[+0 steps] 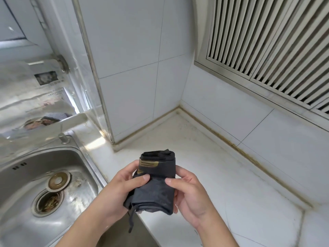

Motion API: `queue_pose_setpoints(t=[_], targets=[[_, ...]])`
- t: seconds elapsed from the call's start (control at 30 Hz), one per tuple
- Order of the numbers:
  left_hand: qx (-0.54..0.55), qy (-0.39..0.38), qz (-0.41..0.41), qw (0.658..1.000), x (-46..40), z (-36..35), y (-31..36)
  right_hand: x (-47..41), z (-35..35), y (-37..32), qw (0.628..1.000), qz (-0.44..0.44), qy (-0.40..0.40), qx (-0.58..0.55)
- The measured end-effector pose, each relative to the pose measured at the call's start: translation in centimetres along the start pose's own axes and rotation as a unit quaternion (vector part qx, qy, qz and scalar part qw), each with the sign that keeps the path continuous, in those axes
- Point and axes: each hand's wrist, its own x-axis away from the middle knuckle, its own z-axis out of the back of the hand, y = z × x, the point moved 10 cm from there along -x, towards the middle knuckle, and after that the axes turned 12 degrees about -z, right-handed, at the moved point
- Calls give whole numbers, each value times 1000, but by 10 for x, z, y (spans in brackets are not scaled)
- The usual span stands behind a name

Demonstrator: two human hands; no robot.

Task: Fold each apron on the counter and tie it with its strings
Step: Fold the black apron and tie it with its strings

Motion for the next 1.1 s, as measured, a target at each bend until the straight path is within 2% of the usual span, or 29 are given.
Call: queue_pose_setpoints(t=[0.2, 0.27, 0.33, 0.37, 0.47, 0.63, 0.73, 0.8, 0.87, 0.93, 1.0, 1.07, 1.1], targets=[[38, -14, 23, 999, 2, -6, 12, -3, -7, -13, 999, 16, 7, -48], [53, -19, 36, 998, 2, -6, 16, -4, -2, -17, 999, 23, 38, -21], [68, -24, 55, 996, 3, -7, 19, -3, 2, -28, 994, 48, 81, 52], [51, -28, 64, 996, 4, -7, 20, -3, 0, -35, 988, 62, 98, 100], [-101, -17, 44, 994, 0, -3, 26, -1, -10, -49, 973, 79, 107, 189], [-238, 29, -82, 967, -1, -5, 64, 4, -18, -44, 989, 34, 70, 125], [-305, 53, -155, 938, 5, -17, 85, 3, -31, -38, 980, 5, 99, 175], [-317, 101, -141, 932, 7, -9, 83, 5, -33, -46, 968, 31, 138, 207], [-295, 128, -75, 944, 8, 6, 71, 9, -27, -54, 956, 48, 184, 224], [-263, 70, -10, 962, 4, 4, 58, 11, -24, -56, 950, 42, 194, 242], [-262, 13, 14, 965, 5, -5, 53, 12, -27, -51, 944, 22, 196, 266], [-274, 23, 4, 961, 7, -6, 55, 20, -25, -52, 916, 40, 251, 310], [-280, 44, -8, 959, 7, -4, 58, 29, -25, -61, 884, 88, 297, 351]])
